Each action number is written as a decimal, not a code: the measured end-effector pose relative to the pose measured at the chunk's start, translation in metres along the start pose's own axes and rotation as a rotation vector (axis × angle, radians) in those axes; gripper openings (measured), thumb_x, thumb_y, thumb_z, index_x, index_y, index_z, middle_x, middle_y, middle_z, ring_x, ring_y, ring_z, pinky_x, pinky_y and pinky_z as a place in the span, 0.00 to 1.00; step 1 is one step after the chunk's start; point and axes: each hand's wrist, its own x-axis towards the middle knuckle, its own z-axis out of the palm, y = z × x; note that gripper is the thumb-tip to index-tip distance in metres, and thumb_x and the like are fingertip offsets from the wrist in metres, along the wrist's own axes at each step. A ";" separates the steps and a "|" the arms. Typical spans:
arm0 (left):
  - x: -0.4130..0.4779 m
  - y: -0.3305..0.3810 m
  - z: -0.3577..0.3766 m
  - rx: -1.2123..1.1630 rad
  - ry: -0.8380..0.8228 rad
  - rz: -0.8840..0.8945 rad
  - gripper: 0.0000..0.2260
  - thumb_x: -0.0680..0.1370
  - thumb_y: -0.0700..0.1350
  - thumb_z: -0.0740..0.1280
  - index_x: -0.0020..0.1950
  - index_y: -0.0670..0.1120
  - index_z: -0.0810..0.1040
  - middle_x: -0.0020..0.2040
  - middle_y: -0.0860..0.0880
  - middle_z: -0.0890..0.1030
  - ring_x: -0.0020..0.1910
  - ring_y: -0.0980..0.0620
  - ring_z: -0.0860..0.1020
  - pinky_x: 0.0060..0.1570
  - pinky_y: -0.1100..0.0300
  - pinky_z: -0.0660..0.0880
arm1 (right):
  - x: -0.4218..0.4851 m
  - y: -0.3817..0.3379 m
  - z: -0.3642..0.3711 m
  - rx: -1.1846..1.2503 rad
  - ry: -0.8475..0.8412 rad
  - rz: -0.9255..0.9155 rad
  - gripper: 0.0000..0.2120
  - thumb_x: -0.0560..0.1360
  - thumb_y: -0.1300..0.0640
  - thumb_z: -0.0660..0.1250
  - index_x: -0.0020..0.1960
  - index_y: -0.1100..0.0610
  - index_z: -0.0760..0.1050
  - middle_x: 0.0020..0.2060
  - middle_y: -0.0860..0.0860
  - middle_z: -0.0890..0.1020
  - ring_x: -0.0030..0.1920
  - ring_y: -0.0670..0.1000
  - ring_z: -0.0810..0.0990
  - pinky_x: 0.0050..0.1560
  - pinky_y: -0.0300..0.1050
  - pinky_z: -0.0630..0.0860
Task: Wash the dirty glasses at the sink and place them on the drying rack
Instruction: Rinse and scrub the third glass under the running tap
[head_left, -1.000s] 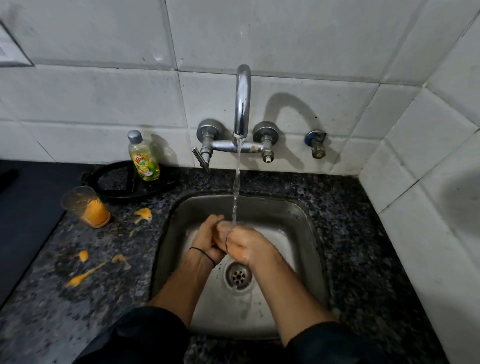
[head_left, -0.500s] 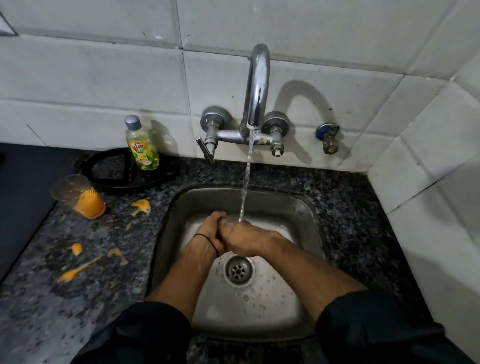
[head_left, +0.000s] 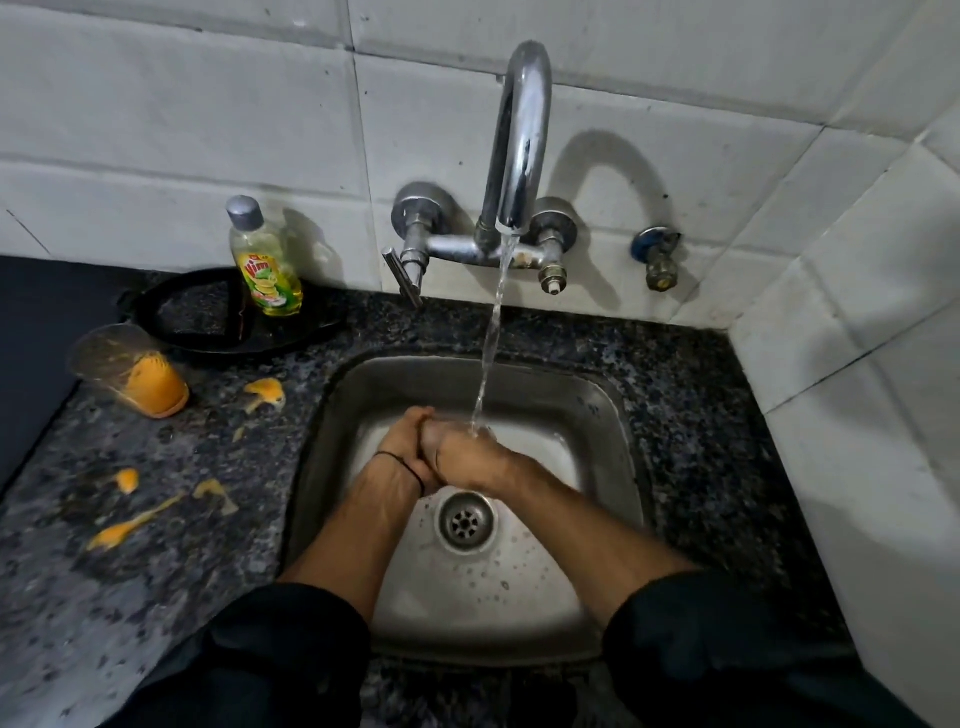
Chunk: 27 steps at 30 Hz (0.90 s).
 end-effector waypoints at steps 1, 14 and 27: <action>-0.001 0.002 0.001 0.011 0.045 -0.010 0.18 0.80 0.52 0.62 0.49 0.36 0.79 0.38 0.37 0.84 0.43 0.40 0.81 0.40 0.47 0.74 | -0.002 0.000 -0.002 -0.063 0.016 -0.016 0.15 0.80 0.61 0.57 0.36 0.50 0.69 0.35 0.49 0.75 0.35 0.42 0.74 0.44 0.35 0.72; 0.002 0.003 0.005 0.093 0.001 0.099 0.15 0.80 0.46 0.64 0.34 0.44 0.74 0.26 0.46 0.76 0.24 0.49 0.76 0.35 0.57 0.76 | -0.004 -0.003 0.005 1.285 0.006 0.191 0.12 0.81 0.68 0.59 0.41 0.62 0.75 0.32 0.54 0.75 0.38 0.46 0.79 0.48 0.37 0.80; -0.001 -0.016 0.001 -0.073 -0.082 0.076 0.15 0.79 0.49 0.63 0.35 0.44 0.75 0.32 0.45 0.77 0.30 0.48 0.79 0.35 0.59 0.78 | -0.014 0.001 -0.014 1.834 0.056 0.455 0.14 0.80 0.70 0.57 0.65 0.73 0.69 0.63 0.69 0.73 0.66 0.62 0.74 0.65 0.51 0.75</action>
